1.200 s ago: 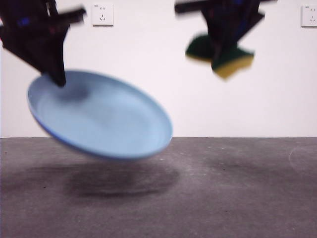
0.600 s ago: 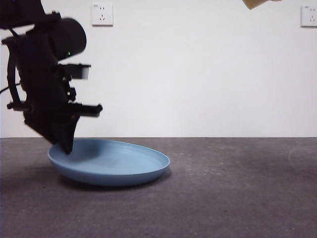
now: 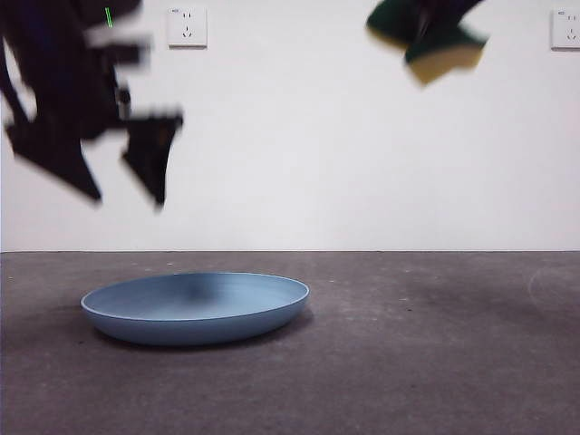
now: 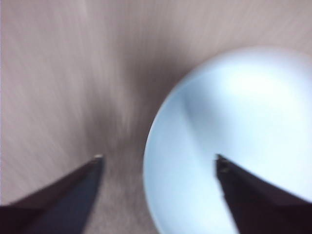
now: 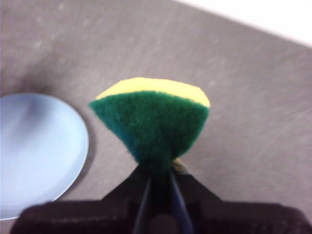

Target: Pick up the plate,pick up the cloth,clean the plate with the cloth

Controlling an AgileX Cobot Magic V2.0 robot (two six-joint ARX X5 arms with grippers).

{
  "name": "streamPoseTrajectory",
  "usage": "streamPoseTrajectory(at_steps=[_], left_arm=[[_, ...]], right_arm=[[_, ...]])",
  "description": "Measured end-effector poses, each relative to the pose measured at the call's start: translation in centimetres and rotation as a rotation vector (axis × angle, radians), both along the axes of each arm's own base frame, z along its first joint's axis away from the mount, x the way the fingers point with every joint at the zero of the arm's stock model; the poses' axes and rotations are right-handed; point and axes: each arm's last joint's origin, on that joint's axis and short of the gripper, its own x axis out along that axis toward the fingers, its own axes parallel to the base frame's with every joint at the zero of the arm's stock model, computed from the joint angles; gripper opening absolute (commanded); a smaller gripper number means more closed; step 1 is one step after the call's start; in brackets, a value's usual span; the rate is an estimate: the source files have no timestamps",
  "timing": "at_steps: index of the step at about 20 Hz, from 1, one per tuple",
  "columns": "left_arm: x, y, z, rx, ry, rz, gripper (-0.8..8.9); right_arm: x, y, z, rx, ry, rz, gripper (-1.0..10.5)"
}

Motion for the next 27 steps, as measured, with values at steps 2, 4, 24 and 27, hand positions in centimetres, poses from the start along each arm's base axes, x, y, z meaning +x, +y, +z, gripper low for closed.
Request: streamPoseTrajectory(at_steps=[2,4,24,27], left_arm=[[-1.5,0.2,2.4,-0.037,-0.076,-0.013,5.74],[-3.2,0.6,4.5,-0.068,-0.14,-0.024,5.71],[-10.8,4.1,9.4,-0.12,-0.211,-0.023,5.66],[-10.8,4.1,9.4,-0.119,-0.212,-0.021,5.66]], right_arm=[[1.4,0.6,-1.3,0.01,0.058,0.025,-0.2],[3.0,1.2,-3.0,0.004,0.111,0.031,-0.2],[10.8,1.2,-17.2,-0.032,0.611,-0.005,8.2],[10.6,1.1,-16.6,-0.026,0.603,-0.006,8.1]])
